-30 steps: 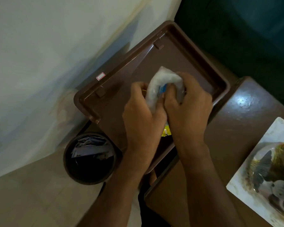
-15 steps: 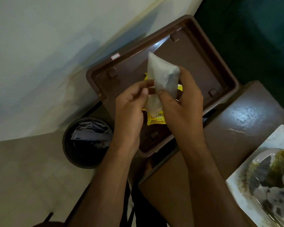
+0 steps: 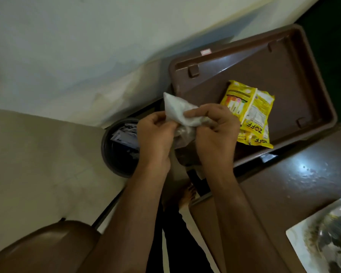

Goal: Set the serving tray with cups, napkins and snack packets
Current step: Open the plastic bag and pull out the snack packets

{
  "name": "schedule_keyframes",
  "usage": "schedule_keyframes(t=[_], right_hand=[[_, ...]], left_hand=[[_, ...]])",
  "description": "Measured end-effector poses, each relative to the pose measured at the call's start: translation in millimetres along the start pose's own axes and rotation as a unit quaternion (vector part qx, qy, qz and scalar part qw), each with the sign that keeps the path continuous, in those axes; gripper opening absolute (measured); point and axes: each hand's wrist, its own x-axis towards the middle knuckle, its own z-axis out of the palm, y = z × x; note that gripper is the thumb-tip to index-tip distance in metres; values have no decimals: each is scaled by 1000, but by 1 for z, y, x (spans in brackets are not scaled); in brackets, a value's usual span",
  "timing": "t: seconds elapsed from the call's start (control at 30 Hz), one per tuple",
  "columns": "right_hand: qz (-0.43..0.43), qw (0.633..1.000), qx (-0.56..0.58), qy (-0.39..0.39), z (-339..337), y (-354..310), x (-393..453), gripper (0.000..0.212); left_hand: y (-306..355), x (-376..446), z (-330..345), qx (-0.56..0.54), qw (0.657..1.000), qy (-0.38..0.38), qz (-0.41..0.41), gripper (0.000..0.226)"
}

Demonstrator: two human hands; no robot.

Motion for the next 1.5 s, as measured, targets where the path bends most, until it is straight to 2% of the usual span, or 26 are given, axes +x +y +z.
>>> schedule_keyframes(t=[0.07, 0.13, 0.2, 0.23, 0.33, 0.47, 0.53, 0.67, 0.73, 0.77, 0.83, 0.93, 1.07, 1.1, 1.2, 1.27, 1.3, 1.4, 1.5], right_hand=[[5, 995, -68, -70, 10, -2, -8, 39], [1, 975, -148, -169, 16, -3, -14, 34], [-16, 941, -207, -268, 25, 1, -22, 48], [-38, 928, -234, -286, 30, 5, -26, 53], [-97, 922, -288, -239, 56, 6, -45, 43], [-90, 918, -321, -215, 74, 29, -46, 35], [-86, 911, -341, -214, 81, 44, -44, 38], [-23, 911, -365, -193, 93, 66, -48, 42], [10, 906, -373, -198, 98, 76, -51, 43], [23, 905, -373, -201, 102, 82, -52, 42], [45, 911, -356, -203, 109, 93, -53, 42], [94, 913, -310, -249, 119, 110, -49, 42], [156, 882, -314, -316, 123, 131, -48, 18], [169, 877, -313, -322, 122, 137, -48, 20], [189, 864, -302, -356, 118, 142, -51, 27], [192, 850, -297, -391, 117, 140, -52, 30], [205, 856, -276, -387, 116, 140, -52, 30], [218, 872, -243, -365, 113, 139, -51, 37], [235, 876, -208, -368, 113, 138, -49, 40]], left_hand=[[-7, 6, -11, -4, 999, 47, -9, 18], [-16, 14, -29, -14, 994, 110, -16, 30], [-24, 24, -46, -18, 989, 145, -20, 26], [-26, 28, -52, -20, 988, 149, -26, 19], [-32, 33, -74, -86, 981, 155, -78, 22], [-50, 34, -88, -171, 967, 141, -129, 14], [-63, 40, -98, -143, 971, 130, -137, 17], [-94, 58, -109, -97, 977, 138, -132, 5], [-109, 69, -113, -55, 977, 162, -126, 35], [-114, 74, -115, -45, 977, 170, -123, 40], [-122, 84, -119, -40, 975, 178, -127, 32], [-135, 98, -122, -27, 980, 159, -119, 27], [-137, 107, -123, -4, 987, 106, -119, 21], [-134, 107, -124, 5, 988, 97, -118, 16], [-135, 111, -124, 62, 988, 90, -108, 22], [-135, 108, -121, 49, 989, 93, -105, 16], [-135, 107, -118, 27, 989, 97, -112, 22], [-147, 114, -115, -7, 987, 105, -122, 73], [-154, 119, -112, -4, 989, 94, -117, 85]])
